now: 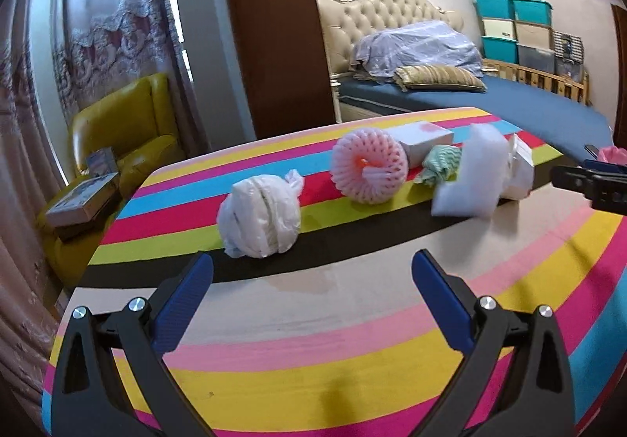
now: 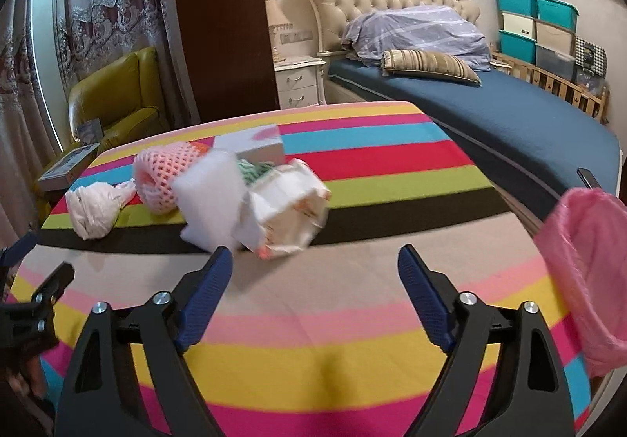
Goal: Collect trash
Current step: 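Grasp the white paper bag with the right tool, then grasp the white foam block with the left tool while the right tool holds the paper bag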
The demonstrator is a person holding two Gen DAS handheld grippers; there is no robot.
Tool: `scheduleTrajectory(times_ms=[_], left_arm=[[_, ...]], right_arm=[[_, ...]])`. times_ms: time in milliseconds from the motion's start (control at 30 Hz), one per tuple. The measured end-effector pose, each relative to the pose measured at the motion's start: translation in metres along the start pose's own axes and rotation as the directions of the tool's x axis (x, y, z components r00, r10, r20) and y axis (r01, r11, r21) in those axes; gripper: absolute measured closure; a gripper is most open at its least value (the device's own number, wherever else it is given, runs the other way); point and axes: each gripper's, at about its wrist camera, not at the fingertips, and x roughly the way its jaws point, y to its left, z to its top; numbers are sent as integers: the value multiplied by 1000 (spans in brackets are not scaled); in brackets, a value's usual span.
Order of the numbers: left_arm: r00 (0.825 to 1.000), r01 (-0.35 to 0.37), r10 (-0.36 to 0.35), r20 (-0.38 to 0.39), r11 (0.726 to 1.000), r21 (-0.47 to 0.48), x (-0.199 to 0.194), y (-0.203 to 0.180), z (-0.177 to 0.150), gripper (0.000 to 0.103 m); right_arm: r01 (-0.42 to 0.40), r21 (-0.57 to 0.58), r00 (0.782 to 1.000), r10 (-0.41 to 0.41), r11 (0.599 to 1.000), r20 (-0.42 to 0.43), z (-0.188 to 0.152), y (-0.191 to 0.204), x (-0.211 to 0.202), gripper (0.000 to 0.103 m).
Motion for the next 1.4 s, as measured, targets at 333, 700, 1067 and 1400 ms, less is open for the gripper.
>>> scheduleTrajectory(times_ms=[333,700,1067,1400], left_arm=[[999,-46,46,-8,997,-61,-2,7,-3,5],[999,-49,49,-11,998,-45,-4,3,-4,5],[995,-94,95,-17,994,57,-2,-17,-2,5],[1000,-13,13,1,996,89,-4,-40,4,5]], right_arm=[[111,-13,991,-111,994,-77,18,39,53,35],[71,-30,997,-72,997,-42,-6,12,20,72],[121,2,992,-121,993,21,-26,-31,-16,72],[94,73,995,-97,993,36,-28,-54,-19,72]])
